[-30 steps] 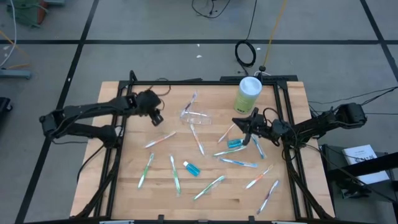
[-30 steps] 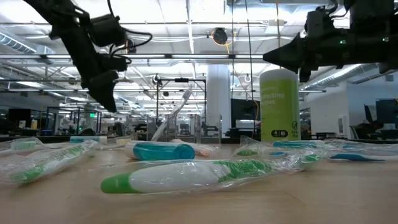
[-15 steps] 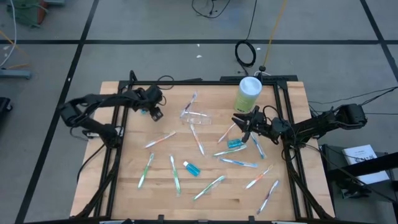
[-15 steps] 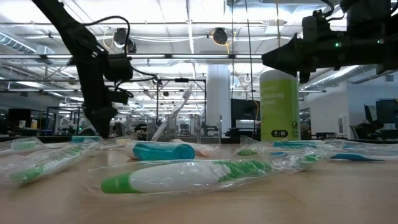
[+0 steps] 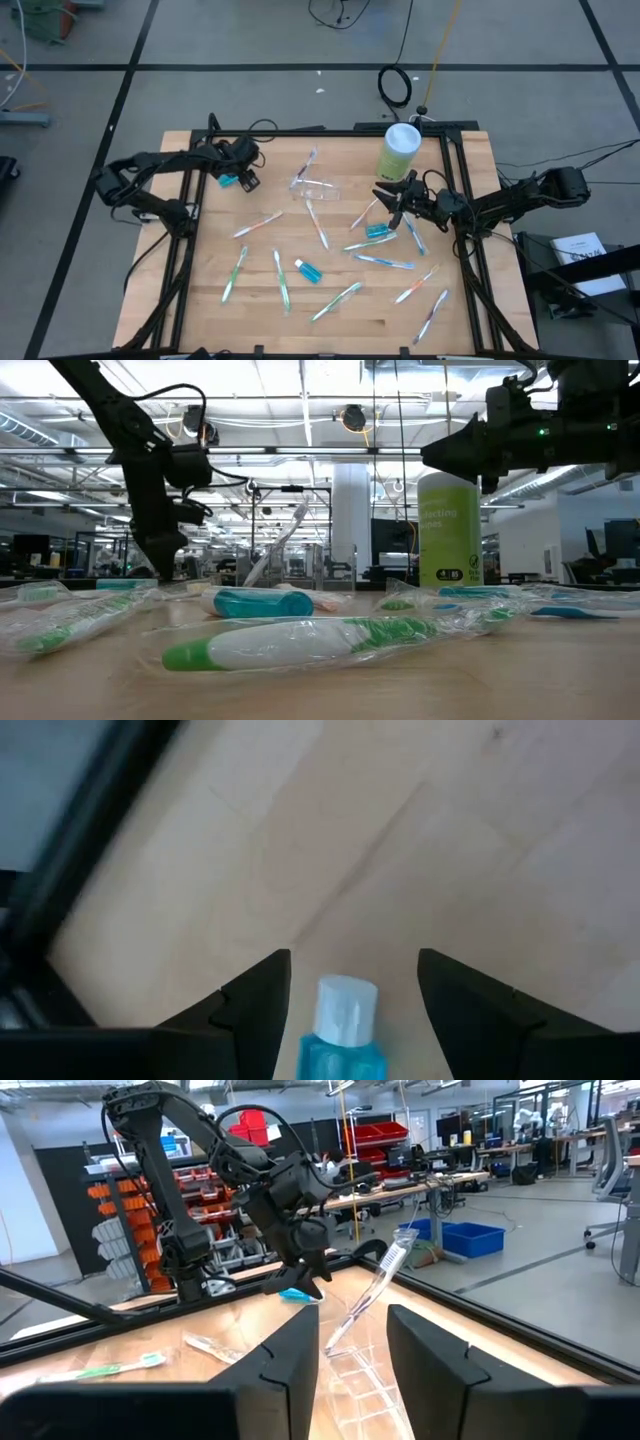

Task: Pick & Place toothbrushing station
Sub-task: Put the blue mouthwash into the transparent organizer

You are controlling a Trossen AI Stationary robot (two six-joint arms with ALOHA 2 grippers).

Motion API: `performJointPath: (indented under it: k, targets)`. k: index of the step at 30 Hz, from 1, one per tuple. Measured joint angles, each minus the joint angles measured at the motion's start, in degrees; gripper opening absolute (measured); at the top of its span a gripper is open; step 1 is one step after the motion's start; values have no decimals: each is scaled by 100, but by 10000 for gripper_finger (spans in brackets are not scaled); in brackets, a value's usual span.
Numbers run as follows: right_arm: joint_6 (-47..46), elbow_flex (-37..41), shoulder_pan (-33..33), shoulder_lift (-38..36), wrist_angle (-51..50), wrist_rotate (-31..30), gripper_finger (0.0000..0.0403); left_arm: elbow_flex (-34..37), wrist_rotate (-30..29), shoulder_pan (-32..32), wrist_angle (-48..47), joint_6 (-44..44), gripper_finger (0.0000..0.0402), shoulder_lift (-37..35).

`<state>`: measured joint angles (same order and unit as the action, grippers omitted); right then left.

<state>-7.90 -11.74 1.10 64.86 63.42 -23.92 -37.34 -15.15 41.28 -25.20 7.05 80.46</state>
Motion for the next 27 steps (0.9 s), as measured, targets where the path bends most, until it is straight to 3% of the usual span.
performJointPath:
  k: [13,23,27]
  targets:
    - [-46,2,0,0,-19,15,116,-26,172,275,-144,-104,221,496]
    - [-42,1,0,0,-31,15,114,-17,236,275,-152,-290,90,523]
    - [-42,2,0,0,-28,15,114,-15,224,279,-174,-412,84,469]
